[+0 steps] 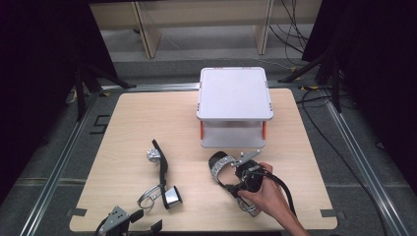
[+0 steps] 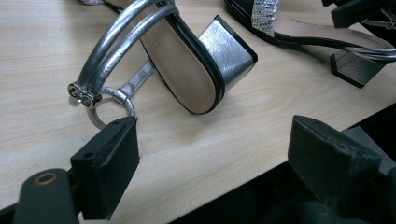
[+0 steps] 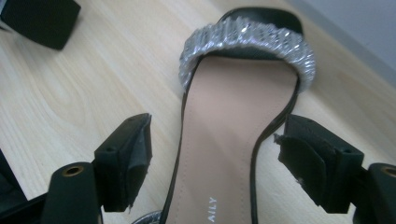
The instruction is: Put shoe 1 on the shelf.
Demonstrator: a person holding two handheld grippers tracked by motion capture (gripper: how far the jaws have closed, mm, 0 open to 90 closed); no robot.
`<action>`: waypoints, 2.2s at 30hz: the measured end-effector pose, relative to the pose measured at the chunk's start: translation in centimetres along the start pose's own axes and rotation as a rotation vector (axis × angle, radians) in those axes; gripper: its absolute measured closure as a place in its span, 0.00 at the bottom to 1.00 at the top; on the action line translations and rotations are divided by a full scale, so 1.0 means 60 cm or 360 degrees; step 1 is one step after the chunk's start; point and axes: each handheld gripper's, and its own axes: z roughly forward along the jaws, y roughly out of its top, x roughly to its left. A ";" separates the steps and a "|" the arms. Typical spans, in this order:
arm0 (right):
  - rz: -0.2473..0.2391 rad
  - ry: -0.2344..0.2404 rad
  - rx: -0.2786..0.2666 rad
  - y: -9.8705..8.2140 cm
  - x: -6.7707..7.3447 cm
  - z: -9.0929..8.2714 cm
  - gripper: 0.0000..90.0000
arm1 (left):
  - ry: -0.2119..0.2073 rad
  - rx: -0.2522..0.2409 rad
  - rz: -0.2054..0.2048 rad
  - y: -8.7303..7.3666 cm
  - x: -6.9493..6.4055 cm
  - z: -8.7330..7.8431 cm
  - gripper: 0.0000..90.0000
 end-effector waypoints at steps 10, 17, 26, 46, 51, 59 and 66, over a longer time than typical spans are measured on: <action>-0.0117 -0.0051 0.0195 -0.011 -0.005 0.029 0.35 | -0.0009 -0.0014 0.0010 0.000 -0.001 0.003 0.18; -0.0117 -0.0020 0.0246 -0.018 -0.030 0.012 0.43 | -0.0008 -0.0007 0.0009 0.000 0.001 0.001 0.18; -0.0164 -0.0016 0.0346 -0.006 -0.033 0.034 0.38 | -0.0005 -0.0007 0.0028 -0.002 -0.002 0.001 0.18; -0.0304 0.0024 0.0446 -0.001 -0.037 0.059 0.47 | -0.0007 -0.0003 0.0028 -0.002 -0.001 -0.001 0.18; -0.0306 0.0040 0.0431 -0.003 -0.035 0.053 0.48 | -0.0014 -0.0003 0.0024 -0.002 -0.001 -0.001 0.18; -0.0329 0.0067 0.0313 0.017 -0.029 0.016 0.48 | -0.0004 -0.0006 0.0019 -0.001 -0.002 0.000 0.18; -0.0379 0.0113 0.0246 0.074 -0.021 -0.015 0.48 | -0.0006 -0.0011 0.0014 -0.002 -0.003 0.000 0.18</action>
